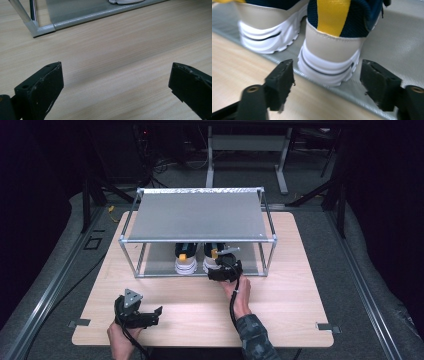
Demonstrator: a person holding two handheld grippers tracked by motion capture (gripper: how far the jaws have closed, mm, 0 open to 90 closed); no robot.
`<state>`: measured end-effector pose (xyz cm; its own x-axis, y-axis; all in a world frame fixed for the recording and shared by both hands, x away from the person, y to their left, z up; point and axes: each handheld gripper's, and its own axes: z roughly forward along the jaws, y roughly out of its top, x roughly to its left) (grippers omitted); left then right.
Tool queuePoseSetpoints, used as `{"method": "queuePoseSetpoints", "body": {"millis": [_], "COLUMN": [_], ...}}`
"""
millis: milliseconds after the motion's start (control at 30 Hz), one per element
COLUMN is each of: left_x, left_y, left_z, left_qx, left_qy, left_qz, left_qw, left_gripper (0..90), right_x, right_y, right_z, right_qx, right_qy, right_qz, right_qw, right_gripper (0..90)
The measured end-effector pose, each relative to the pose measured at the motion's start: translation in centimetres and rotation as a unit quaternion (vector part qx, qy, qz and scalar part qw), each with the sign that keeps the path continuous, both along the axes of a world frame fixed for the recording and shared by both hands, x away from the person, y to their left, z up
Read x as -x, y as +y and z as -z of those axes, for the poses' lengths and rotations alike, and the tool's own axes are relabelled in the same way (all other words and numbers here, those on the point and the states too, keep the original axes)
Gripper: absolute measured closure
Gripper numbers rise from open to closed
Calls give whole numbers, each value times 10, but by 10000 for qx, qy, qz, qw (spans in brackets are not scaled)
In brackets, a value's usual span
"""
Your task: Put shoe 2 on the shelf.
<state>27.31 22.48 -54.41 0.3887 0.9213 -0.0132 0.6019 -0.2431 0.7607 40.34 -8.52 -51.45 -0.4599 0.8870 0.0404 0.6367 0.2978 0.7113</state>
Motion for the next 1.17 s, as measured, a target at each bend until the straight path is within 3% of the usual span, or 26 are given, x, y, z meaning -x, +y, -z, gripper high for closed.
{"method": "queuePoseSetpoints", "body": {"millis": [67,133,200,233,300,367,433,467,500,533,567,600,633,667,700,733,767,800,833,867,900,1100,1133,1167], "left_x": [1,3,3,4,4,5,6,6,7,7,8,9,9,10,10,10,10,11,11,11,12,14,14,15], "left_y": [0,0,1,2,3,5,6,7,8,9,10,11,12,14,15,16,16,17,17,18,18,24,25,27], "left_z": [0,-2,-2,-2,-3,-4,-4,-4,-4,-4,-4,-4,-4,-4,-3,-3,-3,-2,-1,-1,0,5,6,7], "left_qx": [15,-7,-30,-41,-42,-49,-53,-55,-54,-40,-42,-39,-24,-30,-27,-12,-2,4,21,6,-17,-60,-39,-25], "left_qy": [-43,-26,-10,-9,-26,-18,-32,-22,-18,-18,-20,-26,-22,-25,-34,-36,-44,-36,-26,-17,-5,69,70,77], "left_qz": [-19,13,31,27,9,2,-12,-24,-31,-41,-54,-68,-80,-103,-122,-137,-164,-180,-188,-189,-192,-244,-272,-292], "left_qw": [10000,10000,10000,10000,10000,10000,10000,10000,10000,10000,10000,10000,10000,9999,9999,9999,9999,9998,9998,9998,9998,9997,9996,9995], "left_gripper": [0,0,0,0,0,0,0,0,0,0,0,0,0,0,0,0,0,0,0,0,0,0,0,0], "right_x": [9,18,29,34,45,56,68,71,77,83,87,93,96,101,104,106,112,114,118,120,121,136,137,139], "right_y": [-9,-18,-27,-32,-40,-51,-61,-68,-76,-80,-88,-94,-102,-108,-115,-124,-128,-136,-143,-150,-158,-185,-190,-192], "right_z": [-6,-11,-18,-20,-26,-30,-34,-34,-34,-35,-34,-34,-30,-29,-26,-22,-21,-18,-15,-12,-8,6,8,10], "right_qx": [-268,-371,-346,-487,-296,-339,-139,-334,-316,-34,-110,111,-109,184,80,-226,240,156,280,256,1,299,86,216], "right_qy": [102,340,300,337,261,217,128,146,165,110,79,103,127,138,146,221,184,162,225,242,294,332,346,272], "right_qz": [-114,-209,-225,-380,-300,-362,-153,-303,-291,-4,-27,111,-35,238,198,-38,397,388,532,576,425,923,794,965], "right_qw": [9995,9985,9987,9975,9988,9985,9997,9989,9989,9999,9999,9998,9999,9995,9997,9995,9988,9990,9979,9977,9987,9947,9962,9947], "right_gripper": [189,145,128,112,99,89,86,86,83,82,82,82,78,73,73,71,69,68,61,54,49,0,0,0]}}
